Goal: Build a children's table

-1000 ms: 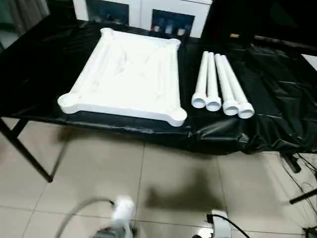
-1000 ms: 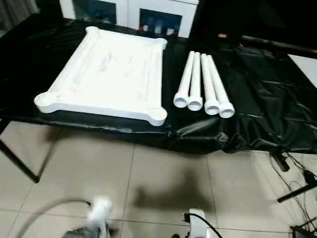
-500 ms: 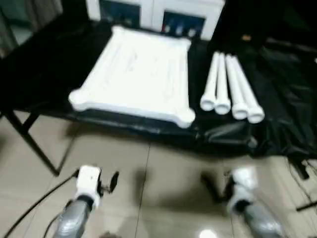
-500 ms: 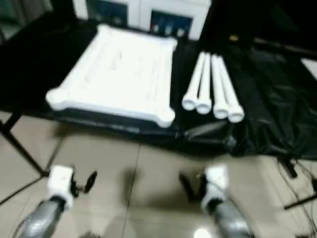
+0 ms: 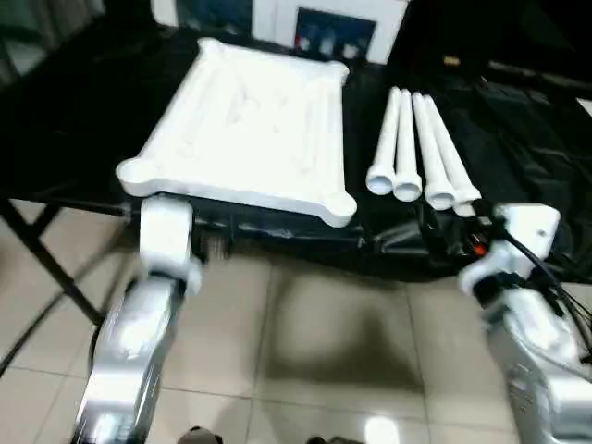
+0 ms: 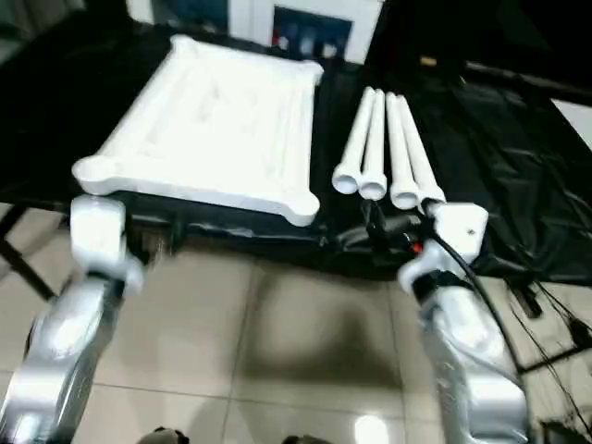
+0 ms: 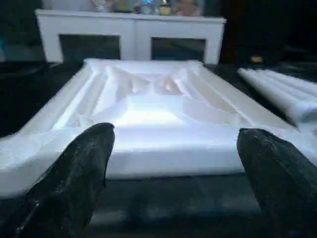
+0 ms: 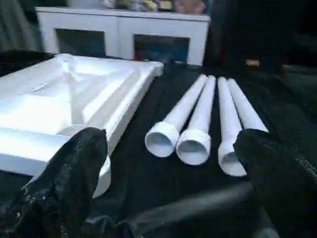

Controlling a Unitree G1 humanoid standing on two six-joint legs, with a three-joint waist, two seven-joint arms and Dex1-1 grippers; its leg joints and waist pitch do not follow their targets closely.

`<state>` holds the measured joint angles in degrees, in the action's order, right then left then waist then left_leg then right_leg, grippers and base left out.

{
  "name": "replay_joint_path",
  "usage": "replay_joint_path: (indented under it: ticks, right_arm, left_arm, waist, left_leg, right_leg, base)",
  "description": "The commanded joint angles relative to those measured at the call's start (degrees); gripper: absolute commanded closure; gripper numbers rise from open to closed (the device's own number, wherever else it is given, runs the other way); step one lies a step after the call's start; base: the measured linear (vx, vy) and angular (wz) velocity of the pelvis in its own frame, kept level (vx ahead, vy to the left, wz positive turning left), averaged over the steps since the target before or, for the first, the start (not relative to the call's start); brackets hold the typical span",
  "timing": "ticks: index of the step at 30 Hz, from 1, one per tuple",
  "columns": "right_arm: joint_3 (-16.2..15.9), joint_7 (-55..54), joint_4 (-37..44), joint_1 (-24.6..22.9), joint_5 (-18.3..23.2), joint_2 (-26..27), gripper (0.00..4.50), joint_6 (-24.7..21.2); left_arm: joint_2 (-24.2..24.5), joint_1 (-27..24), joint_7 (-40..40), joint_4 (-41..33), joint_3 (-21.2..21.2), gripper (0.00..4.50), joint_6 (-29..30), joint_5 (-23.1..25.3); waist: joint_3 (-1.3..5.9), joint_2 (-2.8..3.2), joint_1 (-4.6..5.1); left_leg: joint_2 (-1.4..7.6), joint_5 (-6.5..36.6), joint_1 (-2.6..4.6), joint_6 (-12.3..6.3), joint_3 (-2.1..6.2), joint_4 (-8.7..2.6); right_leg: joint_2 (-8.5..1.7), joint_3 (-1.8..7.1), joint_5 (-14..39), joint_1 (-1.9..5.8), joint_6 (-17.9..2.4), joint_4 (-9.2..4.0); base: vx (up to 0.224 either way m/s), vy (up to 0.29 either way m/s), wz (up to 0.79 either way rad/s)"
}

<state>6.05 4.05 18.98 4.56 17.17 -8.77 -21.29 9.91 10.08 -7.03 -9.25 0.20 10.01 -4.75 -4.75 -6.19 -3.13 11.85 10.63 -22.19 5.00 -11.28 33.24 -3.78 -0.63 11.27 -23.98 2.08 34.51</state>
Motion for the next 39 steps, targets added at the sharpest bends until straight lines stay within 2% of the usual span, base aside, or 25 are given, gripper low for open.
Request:
replay_joint_path:
  ticks: [1, 6, 7, 8, 9, 10, 11, 12, 13, 16, 18, 20, 23, 25, 28, 30, 31, 32, 33, 34, 35, 36, 37, 38, 39]
  right_arm:
    - [-0.03, -1.34, 0.55, 0.32, -0.33, 0.81, 0.00, -1.90]
    - [-3.14, -2.15, 0.14, 2.81, -4.58, 1.73, 0.00, -1.93]
    - [-3.74, -2.52, -0.53, 2.91, -4.72, 1.74, 0.00, -1.76]
    - [-4.12, -2.60, -1.14, 2.82, -4.71, 1.71, 0.00, -1.52]
    - [-4.42, -2.38, -1.85, 3.24, -4.68, 1.87, 0.00, -0.99]
    - [-4.42, -2.38, -1.85, 3.24, -4.68, 1.87, 0.00, -0.99]
    - [-4.49, -2.15, -2.36, 3.57, -4.57, 2.09, 0.00, -0.68]
    - [-4.49, -2.15, -2.36, 3.57, -4.57, 2.09, 0.00, -0.68]
    - [-4.22, -1.87, -2.48, 4.11, -3.76, 2.56, 0.00, -1.08]
    - [-4.46, -2.62, -2.96, 4.27, -4.89, 2.67, 0.00, -1.66]
    - [-4.42, -3.01, -3.07, 4.13, -5.46, 2.90, 0.00, -1.71]
    - [-3.13, -4.51, -2.40, 3.63, -4.12, 4.69, 0.00, -3.57]
    - [-2.59, -6.09, -2.28, 3.93, -4.77, 5.15, 0.00, -3.61]
    - [-2.48, -6.79, -2.46, 4.20, -5.54, 5.10, 0.00, -3.58]
    - [-2.28, -7.38, -2.87, 4.83, -7.12, 4.18, 0.00, -2.79]
    - [-1.96, -6.41, -2.68, 5.12, -6.76, 3.53, 0.00, -3.40]
    - [-1.73, -6.12, -2.65, 5.27, -6.47, 3.43, 0.00, -3.71]
    - [-1.51, -6.00, -2.56, 5.35, -6.24, 3.38, 0.00, -3.98]
    - [-1.50, -5.96, -2.54, 5.37, -6.22, 3.34, 0.00, -4.05]
    - [-1.38, -5.55, -2.34, 5.61, -5.94, 2.93, 0.00, -4.68]
    - [-1.45, -5.14, -2.25, 5.93, -5.57, 2.65, 0.00, -4.95]
    - [-1.60, -4.82, -2.19, 6.13, -5.40, 2.38, 0.00, -5.15]
    - [-1.80, -4.52, -2.18, 6.36, -5.39, 2.24, 0.00, -5.28]
    - [-2.04, -4.08, -2.21, 6.61, -5.45, 1.95, 0.00, -5.41]
    - [-2.18, -3.80, -2.23, 6.76, -5.53, 1.76, 0.00, -5.48]
  left_arm:
    - [-1.51, 2.25, 0.97, 0.75, -0.94, 0.08, 0.75, 1.66]
    - [-1.13, 8.08, -0.87, 4.38, -1.80, 0.08, 3.12, 1.53]
    - [-0.45, 8.43, -0.39, 4.35, -2.03, 0.08, 3.48, 2.00]
    - [0.14, 8.48, 0.12, 4.09, -2.26, 0.08, 4.45, 2.57]
    - [0.44, 8.52, 0.05, 3.50, -1.95, 0.08, 4.98, 2.15]
    - [0.44, 8.52, 0.05, 3.50, -1.95, 0.08, 4.98, 2.15]
    - [0.30, 8.59, -0.17, 3.26, -1.62, 0.08, 5.26, 1.95]
    - [0.30, 8.59, -0.17, 3.26, -1.62, 0.08, 5.26, 1.95]
    - [0.13, 8.38, -0.69, 2.28, -1.62, 0.08, 6.05, 1.95]
    - [0.38, 7.70, -2.18, 1.33, -3.24, 0.08, 6.70, 3.19]
    - [0.50, 7.66, -2.25, 1.52, -3.55, 0.08, 6.29, 3.70]
    - [-0.59, 8.33, -1.23, 2.75, -3.19, 0.08, 6.89, 2.34]
    - [-0.63, 8.31, -1.69, 3.19, -3.74, 0.08, 6.94, 2.30]
    - [-0.63, 8.21, -2.14, 3.34, -4.06, 0.08, 6.89, 2.59]
    - [-1.11, 7.44, -2.25, 3.74, -4.69, 0.08, 6.60, 3.47]
    - [-1.18, 6.68, -2.32, 3.66, -5.13, 0.08, 6.37, 3.89]
    - [-1.24, 6.38, -2.31, 3.41, -5.21, 0.08, 6.36, 3.94]
    - [-1.28, 6.24, -2.18, 3.15, -5.35, 0.08, 6.46, 3.88]
    - [-1.29, 6.23, -2.15, 3.12, -5.36, 0.08, 6.48, 3.87]
    - [-1.37, 6.12, -1.81, 2.84, -5.42, 0.08, 6.65, 3.86]
    - [-1.31, 6.12, -1.61, 2.82, -5.36, 0.08, 6.70, 3.84]
    - [-1.26, 6.14, -1.56, 2.82, -5.31, 0.08, 6.73, 3.84]
    - [-1.30, 6.22, -1.55, 2.73, -4.96, 0.08, 6.91, 3.54]
    - [-1.42, 6.47, -1.28, 2.49, -4.41, 0.08, 7.22, 3.26]
    - [-1.52, 6.66, -1.07, 2.32, -4.02, 0.08, 7.45, 3.07]
  waist:
    - [3.58, 0.98, 0.43]
    - [3.94, 1.35, 0.39]
    - [3.88, 0.42, -0.10]
    - [4.19, 2.10, 0.22]
    - [3.91, 2.33, 0.50]
    - [3.53, 2.44, 0.67]
    - [2.74, 3.06, 0.23]
    - [2.81, 2.94, 0.32]
    - [1.78, 3.66, 1.63]
    - [1.84, 4.11, 1.05]
    - [2.34, 4.03, 0.87]
    - [3.81, 3.78, 0.22]
    - [5.18, 3.85, 0.00]
    - [5.61, 4.01, 0.08]
    - [6.26, 3.74, 0.43]
    - [6.10, 2.99, 0.49]
    - [5.96, 3.67, 0.46]
    - [5.56, 2.67, 1.88]
    - [5.53, 2.32, 2.19]
    - [5.10, 1.16, 1.69]
    - [4.65, -0.53, 0.04]
    - [5.33, -1.40, -4.44]
    - [4.81, -0.01, -8.22]
    - [5.59, -0.26, -9.42]
    - [4.89, 0.96, -8.65]
  left_leg:
    - [0.54, -1.68, 1.43, -0.47, 0.48, -3.03]
    - [0.43, 1.04, 1.53, -0.13, 0.51, -3.01]
    - [-0.91, 3.14, -1.38, -3.60, 2.70, -3.85]
    - [-0.93, 10.27, -0.80, -6.63, 3.82, -4.36]
    - [-0.94, 13.20, -0.47, -7.70, 4.30, -4.23]
    - [-1.09, 17.89, -1.19, -8.00, 5.02, -4.52]
    - [-1.19, 23.04, -0.12, -6.78, 4.97, -4.39]
    - [-1.25, 23.46, -0.35, -6.66, 5.06, -4.12]
    - [0.98, 33.49, 6.21, -0.95, 3.87, -3.49]
    - [2.02, 41.69, 7.78, 2.26, 4.00, -5.76]
    - [1.41, 38.51, 6.96, 1.73, 3.47, -6.08]
    - [0.28, 25.27, 4.89, -1.21, 1.93, -5.83]
    - [-0.74, 8.89, 4.69, -5.76, 1.45, -4.88]
    - [-1.27, 4.26, 5.01, -7.86, 1.69, -4.28]
    - [-2.01, -3.42, 7.58, -16.50, 3.20, -2.50]
    - [-2.65, -6.85, 7.25, -20.57, 3.75, -1.25]
    - [-1.63, -5.81, 10.02, -18.17, 3.15, -1.35]
    - [2.61, -6.65, 13.82, -19.05, 6.08, -1.99]
    - [3.37, -7.08, 14.44, -20.27, 6.49, -1.88]
    - [1.91, -4.92, 14.45, -15.92, 3.68, -1.11]
    - [-3.53, -0.88, 9.37, -12.18, -0.02, 0.90]
    - [-7.68, 10.97, 0.11, -5.88, 0.28, 7.79]
    - [-3.84, 12.97, -3.87, 2.43, 4.20, 11.45]
    - [-4.94, 10.39, -9.65, -0.90, 4.67, 10.04]
    - [-4.86, 4.14, -6.72, -3.57, 4.69, 7.19]
  right_leg:
    - [-1.19, 1.37, -14.58, 2.52, -5.76, -1.72]
    - [-1.60, 1.49, -11.50, 2.99, -6.62, -1.80]
    - [-2.80, -0.92, -8.96, 5.35, -5.72, -1.86]
    - [-4.02, -2.49, 1.12, 5.78, -4.10, -3.35]
    - [-4.70, -2.99, 5.87, 5.75, -4.25, -3.99]
    - [-5.40, -4.03, 18.08, 7.30, -4.25, -5.53]
    - [-5.96, -5.28, 30.59, 7.49, -5.02, -7.36]
    - [-6.22, -5.75, 34.00, 8.39, -5.45, -7.92]
    - [-4.11, -5.25, 38.50, 3.88, -7.42, -8.74]
    - [-2.64, -4.73, 31.36, 5.37, -8.03, -7.12]
    - [-3.01, -3.92, 29.23, 7.01, -8.33, -7.15]
    - [-3.18, -2.44, 23.56, 10.13, -8.92, -7.10]
    - [-1.67, -2.61, 6.21, 11.54, -8.70, -5.01]
    - [-0.95, -2.72, -0.10, 11.66, -7.07, -4.16]
    - [1.41, -2.17, -13.71, 10.73, -0.98, -1.35]
    - [2.12, -1.50, -16.68, 11.15, 2.52, -0.38]
    - [2.63, -0.26, -16.31, 9.29, 3.38, 0.96]
    - [0.91, -0.45, -8.61, 4.22, 2.17, 3.33]
    - [-0.30, 0.06, -5.50, 3.46, 1.24, 3.61]
    - [-0.65, 2.18, -3.72, 4.26, -2.51, 3.29]
    - [1.12, 5.24, -7.60, 10.04, -4.21, 0.73]
    - [-2.10, 15.29, -17.55, 20.16, -12.28, -1.97]
    - [-4.32, 20.48, -46.55, 21.35, -14.99, -0.79]
    - [1.33, 14.68, -73.63, 25.29, -6.87, 4.57]
    - [5.56, 10.24, -70.48, 21.56, -0.05, 5.46]
  base:
    - [0.000, 0.000, 0.00]
    - [0.000, 0.000, 0.00]
    - [-0.065, -0.010, 0.01]
    - [-0.064, -0.017, 0.28]
    - [-0.064, -0.017, 0.28]
    - [-0.019, -0.017, 0.51]
    - [0.001, -0.007, 0.55]
    - [0.001, -0.007, 0.55]
    - [0.026, -0.015, 0.48]
    - [0.043, 0.000, 0.16]
    - [0.085, 0.018, -0.03]
    - [0.111, 0.015, -0.07]
    - [0.128, 0.007, -0.01]
    - [0.143, 0.007, 0.02]
    - [0.164, -0.019, 0.12]
    - [0.163, -0.037, 0.14]
    - [0.151, -0.028, 0.13]
    - [0.130, -0.065, -0.14]
    - [0.130, -0.065, -0.14]
    - [0.105, -0.106, -0.52]
    - [0.155, -0.038, -0.50]
    - [0.155, -0.038, -0.50]
    - [0.184, 0.108, -0.21]
    - [0.027, 0.221, -0.02]
    - [0.027, 0.221, -0.02]
